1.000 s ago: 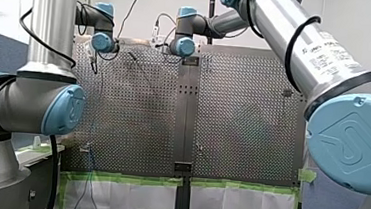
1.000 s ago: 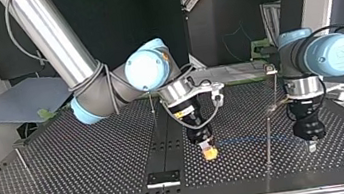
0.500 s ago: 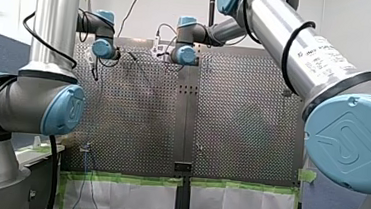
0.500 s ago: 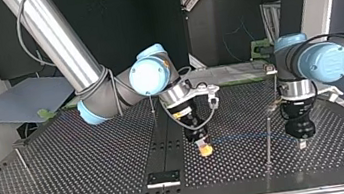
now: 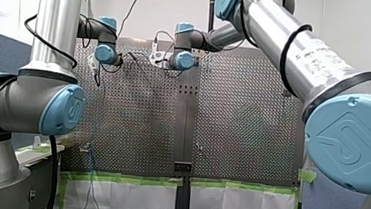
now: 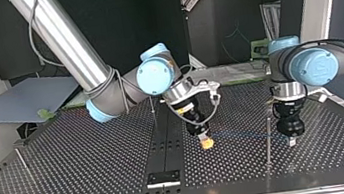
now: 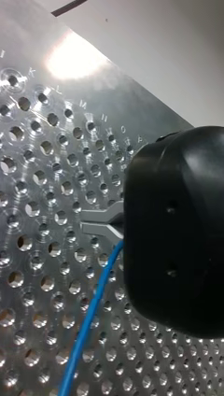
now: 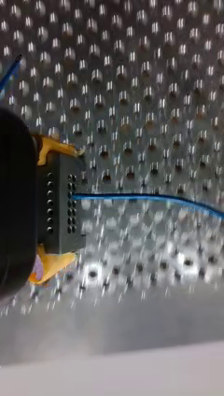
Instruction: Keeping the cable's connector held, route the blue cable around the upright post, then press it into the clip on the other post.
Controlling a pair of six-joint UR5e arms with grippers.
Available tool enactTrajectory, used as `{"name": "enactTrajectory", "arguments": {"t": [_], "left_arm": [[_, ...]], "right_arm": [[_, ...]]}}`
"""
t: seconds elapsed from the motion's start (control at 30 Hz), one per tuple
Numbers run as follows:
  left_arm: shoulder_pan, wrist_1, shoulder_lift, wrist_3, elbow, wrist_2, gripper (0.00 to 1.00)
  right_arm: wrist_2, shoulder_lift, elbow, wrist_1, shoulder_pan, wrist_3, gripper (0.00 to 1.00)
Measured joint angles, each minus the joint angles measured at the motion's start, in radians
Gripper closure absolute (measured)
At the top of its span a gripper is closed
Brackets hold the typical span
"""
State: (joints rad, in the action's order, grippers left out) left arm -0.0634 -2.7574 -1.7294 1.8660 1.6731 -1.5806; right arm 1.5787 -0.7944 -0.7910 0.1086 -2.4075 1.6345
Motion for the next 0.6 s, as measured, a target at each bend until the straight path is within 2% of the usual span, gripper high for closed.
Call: {"name": "enactTrajectory", "arguments": {"t": [0.3,0.6], "left_arm": [[0.017,0.005,-0.033,0.003,0.0,-0.004,1.0],[0.023,0.005,-0.038,0.007,0.0,-0.019,1.0]], "right_arm": [[0.007,0.021,-0.027,-0.006,0.0,-0.006,1.0],[0.008,0.024,-0.052,-0.007,0.008,-0.007,1.0]]}}
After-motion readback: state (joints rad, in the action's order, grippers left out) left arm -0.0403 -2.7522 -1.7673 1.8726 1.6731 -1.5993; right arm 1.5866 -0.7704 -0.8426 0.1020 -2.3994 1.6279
